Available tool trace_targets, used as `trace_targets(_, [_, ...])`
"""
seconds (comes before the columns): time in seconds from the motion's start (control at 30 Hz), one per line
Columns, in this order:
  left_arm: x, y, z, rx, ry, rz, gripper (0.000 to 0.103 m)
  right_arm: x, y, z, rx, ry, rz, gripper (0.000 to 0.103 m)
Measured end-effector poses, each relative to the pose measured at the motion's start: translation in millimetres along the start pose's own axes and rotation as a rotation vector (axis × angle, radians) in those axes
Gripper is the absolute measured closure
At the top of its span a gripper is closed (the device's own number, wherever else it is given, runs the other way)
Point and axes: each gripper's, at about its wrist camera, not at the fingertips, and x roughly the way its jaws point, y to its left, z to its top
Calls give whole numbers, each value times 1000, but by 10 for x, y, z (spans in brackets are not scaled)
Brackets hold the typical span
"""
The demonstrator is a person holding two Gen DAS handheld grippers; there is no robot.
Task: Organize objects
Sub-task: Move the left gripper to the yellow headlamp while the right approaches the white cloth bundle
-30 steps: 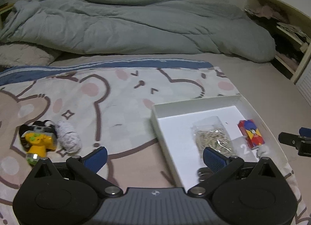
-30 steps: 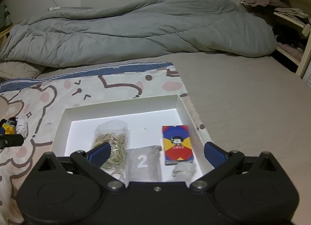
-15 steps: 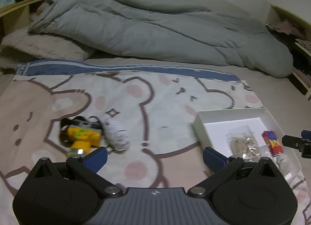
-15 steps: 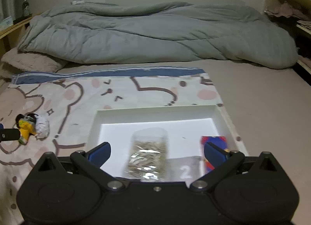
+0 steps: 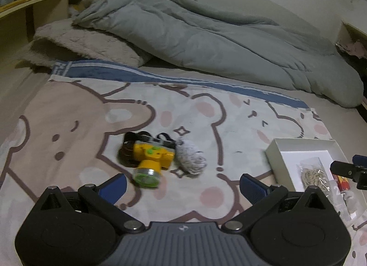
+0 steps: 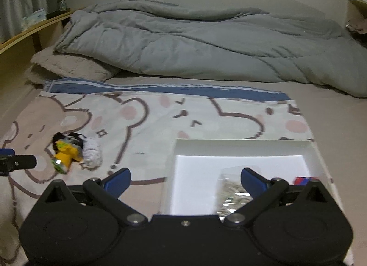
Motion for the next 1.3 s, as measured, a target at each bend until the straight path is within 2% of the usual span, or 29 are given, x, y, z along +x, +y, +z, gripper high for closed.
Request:
trace_targets(0.27, [-120, 279, 61, -21, -30, 24, 0, 50, 395, 68, -49, -15, 63, 0])
trace_targets(0.5, [-125, 406, 107, 3, -45, 71, 0, 48, 567, 112, -68, -50, 107, 0])
trace_targets(0.8, [119, 355, 104, 104, -19, 136, 0, 92, 626, 129, -39, -90, 132, 0])
trace_targets(0.93, [319, 315, 93, 126, 3, 118, 0, 133, 651, 126, -31, -132, 127, 0])
trace_targets(1.07, [499, 310, 93, 106, 14, 122, 0, 205, 688, 109, -31, -182, 137, 0])
trace_targets(1.2, [647, 364, 127, 67, 43, 74, 1, 360, 737, 140, -41, -150, 135, 0])
trace_targets(1.3, [724, 398, 182, 50, 46, 49, 8, 503, 734, 180, -2, -126, 120, 0])
